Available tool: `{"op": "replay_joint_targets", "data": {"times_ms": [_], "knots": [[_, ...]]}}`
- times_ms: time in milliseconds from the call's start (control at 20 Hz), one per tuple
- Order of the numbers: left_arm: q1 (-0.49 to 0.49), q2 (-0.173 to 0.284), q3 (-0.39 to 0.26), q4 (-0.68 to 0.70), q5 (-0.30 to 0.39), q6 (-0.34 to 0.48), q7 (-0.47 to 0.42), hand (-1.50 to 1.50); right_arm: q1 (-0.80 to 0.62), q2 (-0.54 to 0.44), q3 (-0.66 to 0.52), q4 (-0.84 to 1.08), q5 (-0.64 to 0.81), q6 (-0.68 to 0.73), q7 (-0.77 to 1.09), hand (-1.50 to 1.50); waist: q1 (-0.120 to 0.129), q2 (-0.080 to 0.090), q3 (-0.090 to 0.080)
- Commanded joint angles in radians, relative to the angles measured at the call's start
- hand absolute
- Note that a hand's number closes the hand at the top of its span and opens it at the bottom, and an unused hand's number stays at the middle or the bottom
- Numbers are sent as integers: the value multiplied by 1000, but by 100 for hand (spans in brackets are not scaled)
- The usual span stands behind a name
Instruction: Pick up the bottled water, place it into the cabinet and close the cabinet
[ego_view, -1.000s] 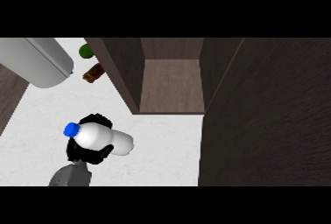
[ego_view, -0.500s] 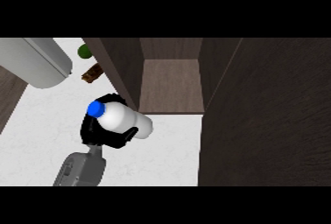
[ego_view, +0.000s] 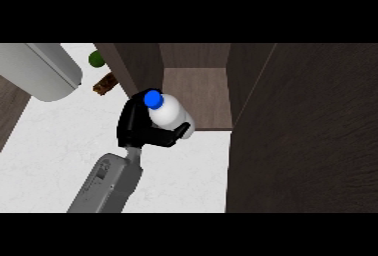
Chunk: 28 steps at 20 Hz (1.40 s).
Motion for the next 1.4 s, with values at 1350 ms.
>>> {"op": "replay_joint_targets", "data": {"times_ms": [1350], "knots": [[-372, 90, -78, 349, -250, 434, 92, 150, -47, -14, 17, 31, -21, 19, 12, -150, -75, 26, 2]]}}
